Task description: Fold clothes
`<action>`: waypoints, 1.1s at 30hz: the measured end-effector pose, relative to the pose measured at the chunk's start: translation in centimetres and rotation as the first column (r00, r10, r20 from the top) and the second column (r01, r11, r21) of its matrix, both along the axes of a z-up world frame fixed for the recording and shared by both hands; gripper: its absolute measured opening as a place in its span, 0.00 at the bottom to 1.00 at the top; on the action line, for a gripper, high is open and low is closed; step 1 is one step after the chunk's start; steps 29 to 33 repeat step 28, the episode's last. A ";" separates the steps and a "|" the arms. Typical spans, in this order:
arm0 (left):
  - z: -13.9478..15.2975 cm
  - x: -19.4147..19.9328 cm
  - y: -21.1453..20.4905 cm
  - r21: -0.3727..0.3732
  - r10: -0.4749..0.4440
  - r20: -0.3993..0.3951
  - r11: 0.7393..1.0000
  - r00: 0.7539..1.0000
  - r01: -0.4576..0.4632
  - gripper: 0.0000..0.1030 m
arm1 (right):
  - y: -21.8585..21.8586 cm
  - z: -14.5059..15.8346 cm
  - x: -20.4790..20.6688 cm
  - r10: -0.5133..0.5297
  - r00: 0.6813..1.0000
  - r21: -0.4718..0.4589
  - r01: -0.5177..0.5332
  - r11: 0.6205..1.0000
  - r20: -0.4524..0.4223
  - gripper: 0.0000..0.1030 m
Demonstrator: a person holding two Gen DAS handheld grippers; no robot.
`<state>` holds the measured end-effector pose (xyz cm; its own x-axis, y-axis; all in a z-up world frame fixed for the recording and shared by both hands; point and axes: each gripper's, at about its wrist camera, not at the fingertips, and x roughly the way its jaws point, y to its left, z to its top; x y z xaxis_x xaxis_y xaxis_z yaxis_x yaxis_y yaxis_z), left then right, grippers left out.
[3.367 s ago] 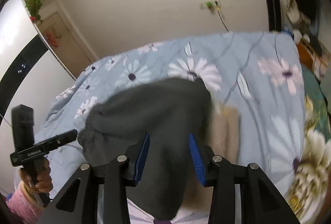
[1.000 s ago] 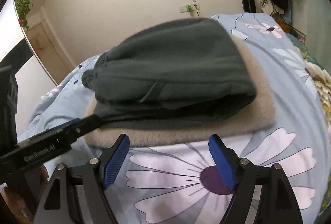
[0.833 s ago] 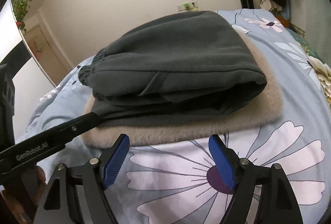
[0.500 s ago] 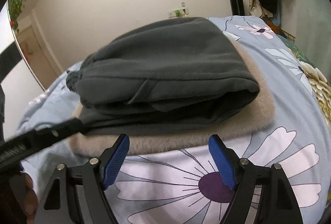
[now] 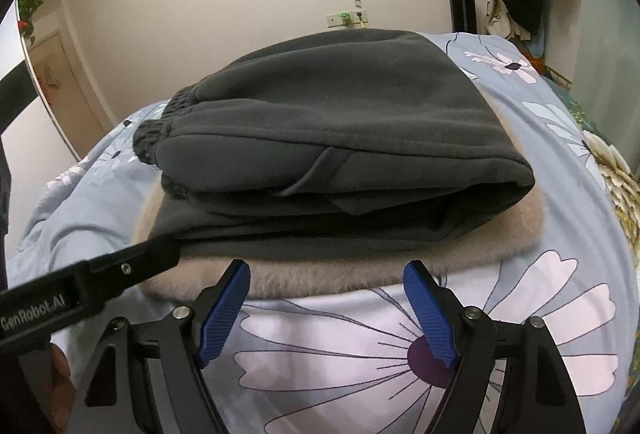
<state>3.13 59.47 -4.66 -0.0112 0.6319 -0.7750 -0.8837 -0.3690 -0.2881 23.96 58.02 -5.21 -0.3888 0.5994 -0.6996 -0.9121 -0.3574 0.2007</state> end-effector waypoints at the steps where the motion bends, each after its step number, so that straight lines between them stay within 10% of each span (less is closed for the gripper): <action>1: -0.1 0.0 0.0 -0.003 -0.001 0.000 1.000 1.000 0.001 0.60 | 0.0 0.0 -0.2 0.000 1.000 -0.004 0.000 1.000 0.009 0.80; 33: -0.8 0.5 0.4 -0.036 -0.034 0.040 0.999 0.999 0.036 0.83 | -1.0 -1.5 -1.2 -0.050 0.996 -0.002 0.050 0.999 0.071 1.00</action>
